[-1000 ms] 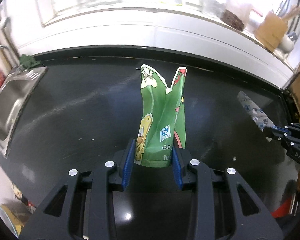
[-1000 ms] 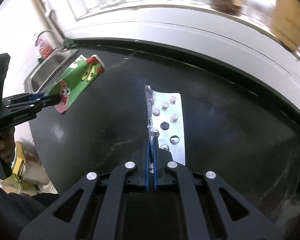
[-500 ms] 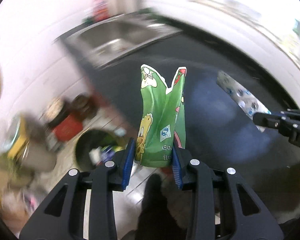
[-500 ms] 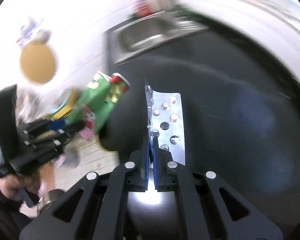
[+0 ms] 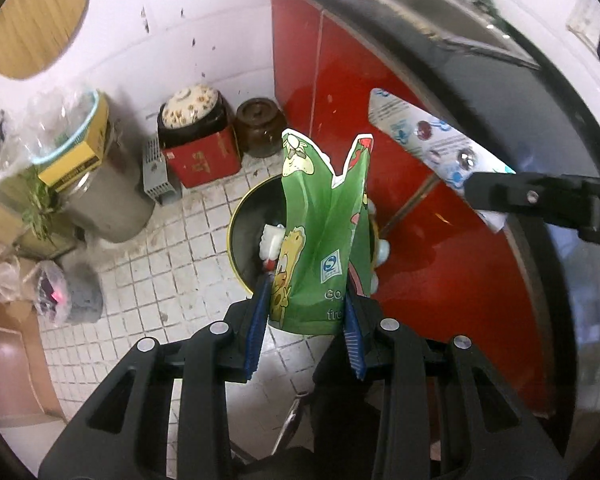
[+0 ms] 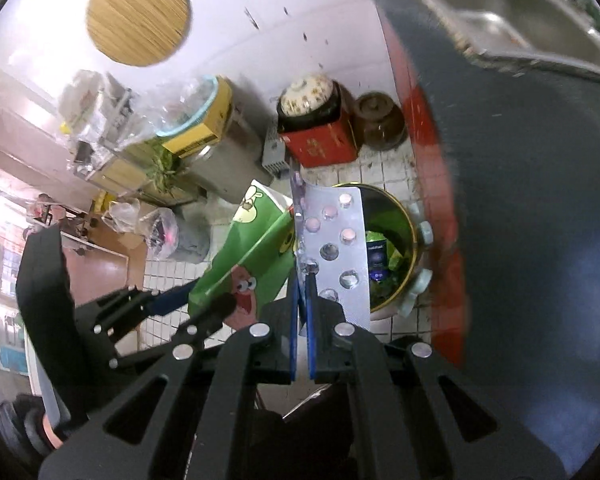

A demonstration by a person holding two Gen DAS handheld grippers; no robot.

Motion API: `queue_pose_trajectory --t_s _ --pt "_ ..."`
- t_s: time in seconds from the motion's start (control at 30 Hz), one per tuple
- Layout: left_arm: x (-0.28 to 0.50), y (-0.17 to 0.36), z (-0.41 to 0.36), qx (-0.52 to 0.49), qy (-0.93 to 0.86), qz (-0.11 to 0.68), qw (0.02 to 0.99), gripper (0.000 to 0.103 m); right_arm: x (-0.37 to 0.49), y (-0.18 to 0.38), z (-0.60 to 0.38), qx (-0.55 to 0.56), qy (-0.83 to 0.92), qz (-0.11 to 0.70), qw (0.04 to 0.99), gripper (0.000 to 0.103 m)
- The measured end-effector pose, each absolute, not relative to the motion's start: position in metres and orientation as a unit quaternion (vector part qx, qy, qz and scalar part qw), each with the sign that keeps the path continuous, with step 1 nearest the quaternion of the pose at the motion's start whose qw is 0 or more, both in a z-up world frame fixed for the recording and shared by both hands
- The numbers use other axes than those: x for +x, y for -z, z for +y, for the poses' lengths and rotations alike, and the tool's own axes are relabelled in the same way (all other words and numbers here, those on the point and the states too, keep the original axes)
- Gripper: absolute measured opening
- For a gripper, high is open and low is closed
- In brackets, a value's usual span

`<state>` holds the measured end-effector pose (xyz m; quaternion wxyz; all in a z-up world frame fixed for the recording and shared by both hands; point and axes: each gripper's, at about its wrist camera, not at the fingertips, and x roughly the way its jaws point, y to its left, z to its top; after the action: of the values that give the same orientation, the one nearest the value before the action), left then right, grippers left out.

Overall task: Collect trash
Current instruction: 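Carry the snack bag and metal strip to the black bin and release both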

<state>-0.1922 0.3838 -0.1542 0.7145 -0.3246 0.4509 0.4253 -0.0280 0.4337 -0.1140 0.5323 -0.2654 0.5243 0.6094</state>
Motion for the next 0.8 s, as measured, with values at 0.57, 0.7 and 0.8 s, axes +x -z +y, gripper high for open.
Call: queue_pose_trajectory --t_s 0.57,0.7,0.8 --pt "-0.202 0.224 0.441 -0.349 -0.404 0.458 0.71 0.07 -0.03 0.159 0.506 -0.298 -0.592 0.542 0.517 0.075" --pt "-0.204 0.21 0.435 -0.346 -0.403 0.451 0.717 0.078 -0.025 0.126 0.48 -0.278 -0.603 0.538 0.519 0.075" --pt "-0.199 0.174 0.424 -0.329 -0.403 0.435 0.735 0.091 -0.011 0.083 0.441 -0.258 -0.613 0.515 0.541 0.085"
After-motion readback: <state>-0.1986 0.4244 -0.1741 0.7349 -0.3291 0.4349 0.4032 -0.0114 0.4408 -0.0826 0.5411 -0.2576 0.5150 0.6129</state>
